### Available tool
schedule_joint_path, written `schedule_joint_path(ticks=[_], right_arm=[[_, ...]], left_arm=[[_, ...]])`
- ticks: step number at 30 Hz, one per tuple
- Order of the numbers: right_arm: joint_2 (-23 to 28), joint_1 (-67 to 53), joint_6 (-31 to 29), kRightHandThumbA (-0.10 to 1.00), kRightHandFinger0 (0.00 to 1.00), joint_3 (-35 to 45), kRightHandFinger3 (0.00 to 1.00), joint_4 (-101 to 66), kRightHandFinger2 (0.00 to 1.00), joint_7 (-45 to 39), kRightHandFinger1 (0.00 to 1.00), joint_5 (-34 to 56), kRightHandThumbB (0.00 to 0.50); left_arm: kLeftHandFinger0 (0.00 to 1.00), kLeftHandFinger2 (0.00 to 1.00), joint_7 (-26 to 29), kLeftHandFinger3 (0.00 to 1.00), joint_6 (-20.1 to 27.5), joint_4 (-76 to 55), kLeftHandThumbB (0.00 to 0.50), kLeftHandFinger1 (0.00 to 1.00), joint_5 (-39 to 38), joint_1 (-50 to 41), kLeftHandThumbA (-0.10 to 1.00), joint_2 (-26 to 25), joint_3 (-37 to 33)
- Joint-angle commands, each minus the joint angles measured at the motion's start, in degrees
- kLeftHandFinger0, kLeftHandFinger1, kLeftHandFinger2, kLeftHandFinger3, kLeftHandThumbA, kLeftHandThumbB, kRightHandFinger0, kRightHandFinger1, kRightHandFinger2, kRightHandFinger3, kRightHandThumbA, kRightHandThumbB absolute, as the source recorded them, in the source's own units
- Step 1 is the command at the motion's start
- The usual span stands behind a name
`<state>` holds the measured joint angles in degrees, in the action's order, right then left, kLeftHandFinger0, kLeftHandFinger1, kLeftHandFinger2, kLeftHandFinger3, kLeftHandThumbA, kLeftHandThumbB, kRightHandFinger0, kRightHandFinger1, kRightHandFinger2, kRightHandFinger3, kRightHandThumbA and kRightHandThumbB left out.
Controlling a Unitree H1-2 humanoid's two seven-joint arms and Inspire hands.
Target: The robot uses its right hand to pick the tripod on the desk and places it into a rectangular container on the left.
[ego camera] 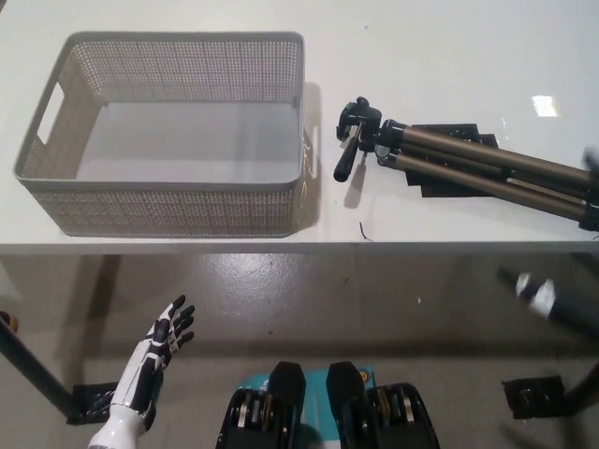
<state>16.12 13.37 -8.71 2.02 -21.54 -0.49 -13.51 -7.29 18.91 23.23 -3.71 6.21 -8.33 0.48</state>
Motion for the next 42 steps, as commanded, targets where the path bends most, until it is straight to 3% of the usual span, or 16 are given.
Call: schedule_joint_path(ticks=[1, 3, 7, 23, 30, 33, 38, 42], right_arm=[[8.9, 21.1, 18.7, 1.00, 1.00, -1.6, 1.00, -0.2, 1.00, -11.1, 1.00, -10.7, 0.432], [10.5, 27.6, 21.1, 1.00, 1.00, -3.9, 1.00, 5.2, 1.00, -13.4, 1.00, -11.5, 0.479], [10.1, 38.0, 24.4, 1.00, 1.00, -8.2, 1.00, 19.1, 1.00, -15.8, 1.00, -11.2, 0.482], [2.4, 60.4, 18.1, 1.00, 1.00, -21.3, 1.00, 72.8, 1.00, -13.2, 1.00, -13.1, 0.500], [-0.6, 62.1, 14.2, 1.00, 1.00, -23.2, 1.00, 87.4, 1.00, -10.8, 1.00, -11.9, 0.477], [-1.3, 61.9, 12.8, 1.00, 1.00, -24.0, 1.00, 92.5, 1.00, -10.3, 1.00, -11.4, 0.500], [-1.8, 61.5, 9.3, 1.00, 1.00, -23.6, 1.00, 98.1, 1.00, -11.3, 1.00, -9.5, 0.472], [-1.6, 59.1, 9.1, 1.00, 1.00, -20.0, 1.00, 101.0, 1.00, -14.4, 1.00, -6.1, 0.500]], left_arm=[[1.00, 1.00, -1.8, 1.00, 6.0, -0.5, 0.500, 1.00, -1.5, 2.0, 1.00, -1.4, 0.7], [1.00, 1.00, -1.9, 1.00, 6.1, -0.3, 0.500, 1.00, -1.5, 2.4, 1.00, -1.6, 0.6], [1.00, 1.00, -1.7, 1.00, 6.0, -0.5, 0.500, 1.00, -1.4, 2.2, 1.00, -1.6, 0.8], [1.00, 1.00, -1.7, 1.00, 5.3, -1.0, 0.500, 1.00, -1.6, 1.8, 1.00, -1.5, 0.7], [1.00, 1.00, -1.8, 1.00, 5.2, -0.8, 0.500, 1.00, -1.4, 1.9, 1.00, -1.6, 0.5], [1.00, 1.00, -1.5, 1.00, 5.2, -1.1, 0.500, 1.00, -0.8, 1.9, 1.00, -1.8, 0.4], [1.00, 1.00, -1.5, 1.00, 5.9, -0.4, 0.500, 1.00, -0.9, 2.3, 1.00, -2.0, 0.4], [1.00, 1.00, -1.6, 1.00, 6.6, 0.0, 0.500, 1.00, -0.3, 2.4, 1.00, -2.2, 0.1]])
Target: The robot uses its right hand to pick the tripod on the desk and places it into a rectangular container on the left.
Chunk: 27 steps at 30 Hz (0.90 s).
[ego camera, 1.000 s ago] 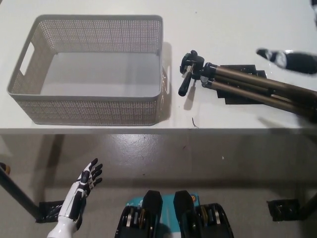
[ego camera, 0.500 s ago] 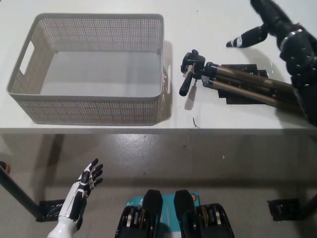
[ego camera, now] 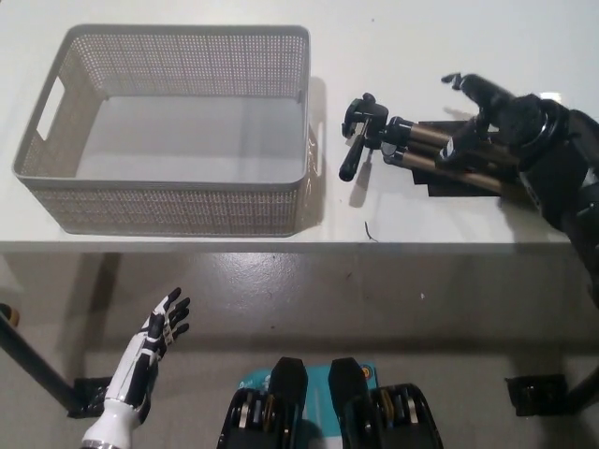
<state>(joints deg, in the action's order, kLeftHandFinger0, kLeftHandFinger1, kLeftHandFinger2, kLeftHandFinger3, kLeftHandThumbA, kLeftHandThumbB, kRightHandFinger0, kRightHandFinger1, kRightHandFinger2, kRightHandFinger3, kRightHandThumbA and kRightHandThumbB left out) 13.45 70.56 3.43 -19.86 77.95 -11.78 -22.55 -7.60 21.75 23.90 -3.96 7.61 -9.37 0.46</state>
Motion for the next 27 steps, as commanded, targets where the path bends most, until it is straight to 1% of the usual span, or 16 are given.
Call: schedule_joint_path(ticks=[1, 5, 7, 9, 11, 13, 15, 18, 19, 20, 21, 22, 23, 24, 26, 27], right_arm=[[1.2, 1.3, -2.9, 1.00, 1.00, 2.2, 1.00, 2.0, 1.00, -3.7, 1.00, 3.1, 0.500], [1.7, -1.8, -2.6, 1.00, 1.00, 1.9, 1.00, 3.4, 1.00, -7.1, 1.00, 2.3, 0.500], [1.9, -2.7, -3.9, 1.00, 1.00, -1.8, 1.00, 3.8, 1.00, -8.6, 1.00, -1.2, 0.496], [1.7, -3.1, -2.3, 1.00, 1.00, -5.3, 1.00, 4.6, 1.00, -12.5, 1.00, -3.6, 0.492], [1.8, -3.0, -0.4, 1.00, 1.00, -7.5, 1.00, 5.1, 1.00, -15.9, 1.00, -4.5, 0.446], [1.5, -3.2, 1.8, 1.00, 1.00, -11.9, 1.00, 5.5, 1.00, -18.0, 1.00, -7.6, 0.461], [1.3, -3.4, 4.4, 1.00, 1.00, -13.0, 1.00, 5.9, 1.00, -19.4, 1.00, -7.4, 0.428], [1.0, -3.9, 5.7, 0.64, 1.00, -17.6, 1.00, 6.0, 1.00, -16.9, 1.00, -10.4, 0.343], [1.2, -4.1, 4.9, 0.26, 0.44, -18.6, 1.00, 5.7, 0.65, -13.3, 0.54, -10.7, 0.306], [1.3, -3.9, 4.7, 0.15, 0.31, -19.2, 0.97, 5.4, 0.65, -9.6, 0.50, -10.8, 0.223], [1.3, -4.0, 4.5, -0.06, 0.89, -19.6, 0.95, 5.3, 0.86, -6.4, 0.94, -11.0, 0.116], [1.3, -4.1, 4.8, -0.10, 0.57, -20.1, 1.00, 5.1, 0.61, -2.5, 0.50, -11.2, 0.125], [1.4, -4.1, 5.2, -0.10, 0.31, -20.4, 1.00, 4.9, 0.55, 0.3, 0.41, -11.4, 0.139], [1.5, -4.1, 5.0, -0.10, 0.27, -20.7, 1.00, 4.8, 0.54, 2.5, 0.41, -11.4, 0.138], [2.1, -3.6, 3.6, -0.10, 0.49, -21.0, 1.00, 4.5, 0.65, 4.8, 0.58, -11.3, 0.176], [2.3, -3.2, 3.3, -0.10, 0.52, -20.9, 0.99, 4.5, 0.64, 5.1, 0.59, -11.0, 0.174]], left_arm=[[1.00, 1.00, -1.3, 1.00, 3.7, -0.7, 0.500, 1.00, -0.1, 1.0, 1.00, -1.2, 0.1], [1.00, 1.00, -1.3, 1.00, 3.8, -0.7, 0.500, 1.00, 0.1, 1.0, 1.00, -1.4, 0.1], [1.00, 1.00, -1.3, 1.00, 3.5, -0.8, 0.500, 1.00, 0.2, 1.2, 1.00, -1.5, 0.1], [1.00, 1.00, -1.3, 1.00, 3.7, -0.5, 0.500, 1.00, 0.1, 1.4, 1.00, -1.4, 0.1], [1.00, 1.00, -1.5, 1.00, 3.9, -0.1, 0.500, 1.00, -0.3, 2.0, 1.00, -1.2, 0.2], [1.00, 1.00, -1.5, 1.00, 3.8, -0.1, 0.500, 1.00, -0.3, 1.9, 1.00, -1.2, 0.2], [1.00, 1.00, -1.5, 1.00, 3.9, -0.3, 0.500, 1.00, 0.0, 1.9, 1.00, -1.3, 0.0], [1.00, 1.00, -1.6, 1.00, 3.8, -0.2, 0.500, 1.00, 0.1, 2.1, 1.00, -1.4, 0.0], [1.00, 1.00, -1.4, 1.00, 3.1, -0.6, 0.500, 1.00, 0.2, 2.0, 1.00, -1.3, 0.0], [1.00, 1.00, -1.3, 1.00, 3.1, -0.4, 0.500, 1.00, 0.2, 2.6, 1.00, -1.4, 0.1], [1.00, 1.00, -1.3, 1.00, 3.3, -0.2, 0.500, 1.00, 0.2, 2.8, 1.00, -1.4, 0.2], [1.00, 1.00, -1.5, 1.00, 3.5, 0.1, 0.500, 1.00, 0.0, 2.9, 1.00, -1.4, 0.2], [1.00, 1.00, -1.6, 1.00, 3.5, 0.2, 0.500, 1.00, -0.2, 3.0, 1.00, -1.3, 0.2], [1.00, 1.00, -1.7, 1.00, 3.5, 0.3, 0.500, 1.00, -0.5, 3.1, 1.00, -1.2, 0.3], [1.00, 1.00, -1.6, 1.00, 3.8, 0.3, 0.500, 1.00, 0.2, 3.1, 1.00, -1.3, 0.1], [1.00, 1.00, -1.7, 1.00, 3.8, 0.1, 0.500, 1.00, 0.2, 3.0, 1.00, -1.2, 0.0]])
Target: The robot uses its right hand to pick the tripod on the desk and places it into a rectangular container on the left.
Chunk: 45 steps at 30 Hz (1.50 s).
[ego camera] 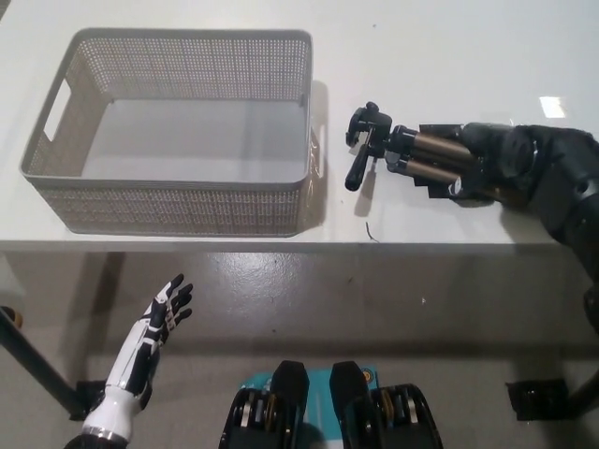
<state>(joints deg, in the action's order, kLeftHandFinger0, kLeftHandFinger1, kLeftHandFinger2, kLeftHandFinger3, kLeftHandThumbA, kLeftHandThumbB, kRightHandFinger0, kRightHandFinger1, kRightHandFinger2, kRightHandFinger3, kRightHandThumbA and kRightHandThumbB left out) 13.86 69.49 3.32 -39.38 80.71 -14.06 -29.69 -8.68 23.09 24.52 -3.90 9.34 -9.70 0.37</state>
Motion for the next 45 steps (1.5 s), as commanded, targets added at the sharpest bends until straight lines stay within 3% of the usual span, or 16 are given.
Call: schedule_joint_path(ticks=[1, 3, 6, 9, 11, 13, 14, 18, 19, 22, 29, 31, 33, 37, 40, 45], right_arm=[[2.0, -2.1, 2.8, -0.10, 0.52, -1.2, 1.00, 1.6, 0.65, 8.0, 0.58, -3.7, 0.170], [2.5, -1.7, 0.4, -0.10, 0.62, -0.5, 0.96, 1.4, 0.73, 10.0, 0.67, -2.9, 0.173], [2.7, -0.7, -1.2, -0.10, 0.51, -0.5, 0.76, 1.1, 0.66, 11.4, 0.59, -3.0, 0.183], [3.3, 1.0, -4.4, -0.10, 0.13, -0.5, 0.39, -0.2, 0.35, 13.6, 0.25, -3.4, 0.192], [3.5, 1.9, -5.1, -0.10, 0.01, -0.2, 0.44, -0.7, 0.40, 13.9, 0.22, -3.3, 0.186], [4.4, 4.0, -7.5, -0.10, 0.02, -0.4, 0.83, -2.3, 0.92, 15.0, 0.48, -3.9, 0.200], [4.8, 4.7, -8.8, -0.10, 0.10, -0.6, 0.99, -3.2, 1.00, 15.9, 0.66, -4.4, 0.217], [6.2, 8.2, -8.8, -0.10, 0.31, -1.6, 1.00, -6.5, 1.00, 16.1, 0.87, -7.0, 0.190], [7.1, 9.5, -9.9, -0.10, 0.62, -2.6, 0.93, -7.8, 1.00, 16.7, 1.00, -8.7, 0.222], [8.3, 11.5, -11.2, -0.10, 0.19, -0.2, 0.79, -10.6, 0.88, 15.3, 0.64, -7.0, 0.220], [10.6, 15.7, -8.6, -0.10, 0.13, 1.1, 0.85, -22.5, 1.00, 10.1, 0.63, -9.4, 0.230], [10.7, 17.0, -10.0, -0.10, 0.05, 1.5, 0.53, -24.5, 0.84, 8.8, 0.50, -9.3, 0.272], [10.6, 17.8, -9.8, -0.10, 0.00, 2.1, 0.42, -26.7, 0.77, 8.5, 0.43, -9.5, 0.265], [9.7, 19.1, -7.7, -0.10, 0.03, 2.6, 0.64, -30.0, 0.97, 5.9, 0.58, -10.2, 0.255], [8.6, 20.2, -7.9, -0.10, 0.01, 2.9, 0.68, -31.6, 0.88, 4.8, 0.52, -10.5, 0.312], [5.8, 22.5, -8.1, -0.10, 0.00, 2.6, 0.74, -33.5, 0.90, 5.2, 0.46, -12.3, 0.268]], left_arm=[[1.00, 1.00, -0.7, 1.00, 2.4, -0.5, 0.500, 1.00, 0.0, 1.3, 1.00, -0.9, 0.1], [1.00, 1.00, -0.7, 1.00, 2.4, -0.8, 0.500, 1.00, 0.1, 1.3, 1.00, -1.0, 0.1], [1.00, 1.00, -0.9, 1.00, 2.4, -0.6, 0.500, 1.00, -0.1, 1.6, 1.00, -1.0, 0.1], [1.00, 1.00, -0.7, 1.00, 2.5, -0.5, 0.500, 1.00, 0.3, 1.6, 1.00, -1.0, 0.1], [1.00, 1.00, -0.8, 1.00, 2.4, -0.6, 0.500, 1.00, 0.4, 1.6, 1.00, -1.2, 0.0], [1.00, 1.00, -0.8, 1.00, 2.2, -0.6, 0.500, 1.00, 0.5, 1.5, 1.00, -1.2, -0.1], [1.00, 1.00, -0.9, 1.00, 2.1, -0.6, 0.500, 1.00, 0.4, 1.3, 1.00, -1.1, -0.1], [1.00, 1.00, -1.0, 1.00, 2.4, -0.5, 0.500, 1.00, 0.5, 1.2, 1.00, -1.2, -0.2], [1.00, 1.00, -1.0, 1.00, 1.9, -0.8, 0.500, 1.00, 0.4, 1.0, 1.00, -1.2, -0.1], [1.00, 1.00, -1.1, 1.00, 1.7, -1.0, 0.500, 1.00, 0.2, 1.1, 1.00, -1.3, -0.1], [1.00, 1.00, -0.9, 1.00, 2.6, 0.0, 0.500, 1.00, 1.0, 1.3, 1.00, -1.3, -0.3], [1.00, 1.00, -0.9, 1.00, 2.4, 0.0, 0.500, 1.00, 0.8, 1.2, 1.00, -1.1, -0.3], [1.00, 1.00, -0.8, 1.00, 2.6, 0.0, 0.500, 1.00, 1.6, 1.1, 1.00, -1.2, -0.6], [1.00, 1.00, -1.1, 1.00, 3.3, -0.1, 0.500, 1.00, 2.1, 0.7, 1.00, -1.5, -1.0], [1.00, 1.00, -1.3, 1.00, 3.2, -0.2, 0.500, 1.00, 1.8, 0.5, 1.00, -1.5, -1.1], [1.00, 1.00, -2.1, 1.00, 2.1, -1.4, 0.500, 1.00, 1.2, -0.8, 1.00, -1.2, -1.2]])
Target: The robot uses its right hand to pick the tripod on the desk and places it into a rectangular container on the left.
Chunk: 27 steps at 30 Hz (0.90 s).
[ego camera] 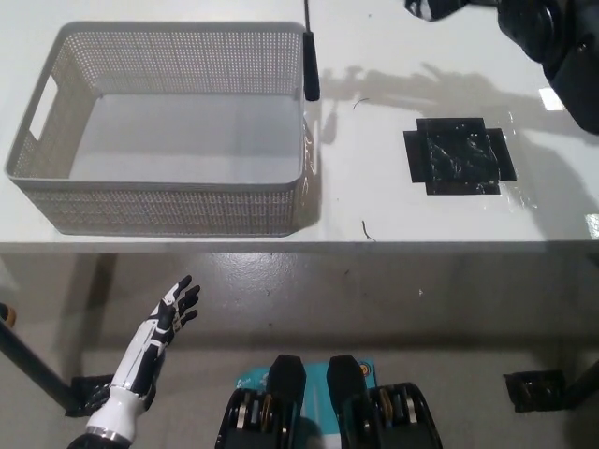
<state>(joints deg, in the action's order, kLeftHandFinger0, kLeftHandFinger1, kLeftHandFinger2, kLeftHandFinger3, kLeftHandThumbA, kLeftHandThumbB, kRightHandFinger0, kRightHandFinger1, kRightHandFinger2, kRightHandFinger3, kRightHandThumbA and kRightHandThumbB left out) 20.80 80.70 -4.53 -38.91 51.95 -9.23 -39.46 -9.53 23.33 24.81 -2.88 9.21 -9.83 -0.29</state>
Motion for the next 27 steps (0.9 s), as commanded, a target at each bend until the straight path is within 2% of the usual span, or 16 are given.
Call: schedule_joint_path(ticks=[1, 2, 4, 6, 9, 18, 20, 23, 27], right_arm=[[-1.3, 11.4, -0.3, -0.10, 0.00, 2.2, 0.75, -4.8, 0.90, 0.3, 0.46, -2.5, 0.262], [-2.1, 12.1, -0.1, -0.10, 0.00, 2.2, 0.76, -5.0, 0.84, 0.5, 0.44, -2.8, 0.262], [-3.0, 12.7, 0.0, -0.10, 0.00, 2.2, 0.82, -5.1, 0.82, 1.2, 0.44, -3.6, 0.272], [-3.9, 13.8, 0.7, -0.10, 0.00, 2.3, 0.89, -4.7, 0.81, 0.5, 0.46, -4.0, 0.279], [-4.4, 14.5, 0.1, -0.10, 0.00, 2.0, 0.91, -4.3, 0.79, 0.5, 0.45, -4.8, 0.273], [-5.0, 17.3, -0.6, -0.10, 0.00, 0.3, 0.92, -3.6, 0.86, -1.8, 0.43, -8.3, 0.277], [-5.3, 17.8, -0.6, -0.10, 0.01, 0.1, 0.96, -3.3, 0.93, -1.8, 0.47, -8.9, 0.276], [-5.7, 17.0, -0.9, -0.10, 0.00, 0.1, 0.91, -3.3, 0.95, -1.8, 0.46, -9.1, 0.271], [-6.3, 16.5, -2.0, -0.10, 0.00, 0.1, 0.85, -3.7, 0.88, -1.3, 0.41, -9.3, 0.286]], left_arm=[[1.00, 1.00, -1.2, 1.00, 1.8, -1.7, 0.500, 1.00, 0.3, -0.7, 1.00, -1.0, -0.5], [1.00, 1.00, -1.4, 1.00, 1.9, -1.7, 0.500, 1.00, 0.0, -0.8, 1.00, -0.9, -0.6], [1.00, 1.00, -1.7, 1.00, 1.3, -2.1, 0.500, 1.00, -0.4, -1.0, 1.00, -0.8, -0.5], [1.00, 1.00, -1.2, 1.00, 1.8, -1.7, 0.500, 1.00, 0.4, -0.9, 1.00, -1.0, -0.5], [1.00, 1.00, -0.7, 1.00, 2.7, -1.4, 0.500, 1.00, 1.3, -0.9, 1.00, -1.0, -0.6], [1.00, 1.00, -0.6, 1.00, 3.0, -1.0, 0.500, 1.00, 1.4, -1.4, 1.00, -0.9, -0.7], [1.00, 1.00, -0.6, 1.00, 3.5, -0.3, 0.500, 1.00, 1.4, -1.2, 1.00, -0.8, -0.7], [1.00, 1.00, -1.0, 1.00, 3.6, -0.6, 0.500, 1.00, 1.6, -1.6, 1.00, -0.7, -1.1], [1.00, 1.00, -0.7, 1.00, 3.6, -0.7, 0.500, 1.00, 2.0, -2.0, 1.00, -0.6, -1.2]])
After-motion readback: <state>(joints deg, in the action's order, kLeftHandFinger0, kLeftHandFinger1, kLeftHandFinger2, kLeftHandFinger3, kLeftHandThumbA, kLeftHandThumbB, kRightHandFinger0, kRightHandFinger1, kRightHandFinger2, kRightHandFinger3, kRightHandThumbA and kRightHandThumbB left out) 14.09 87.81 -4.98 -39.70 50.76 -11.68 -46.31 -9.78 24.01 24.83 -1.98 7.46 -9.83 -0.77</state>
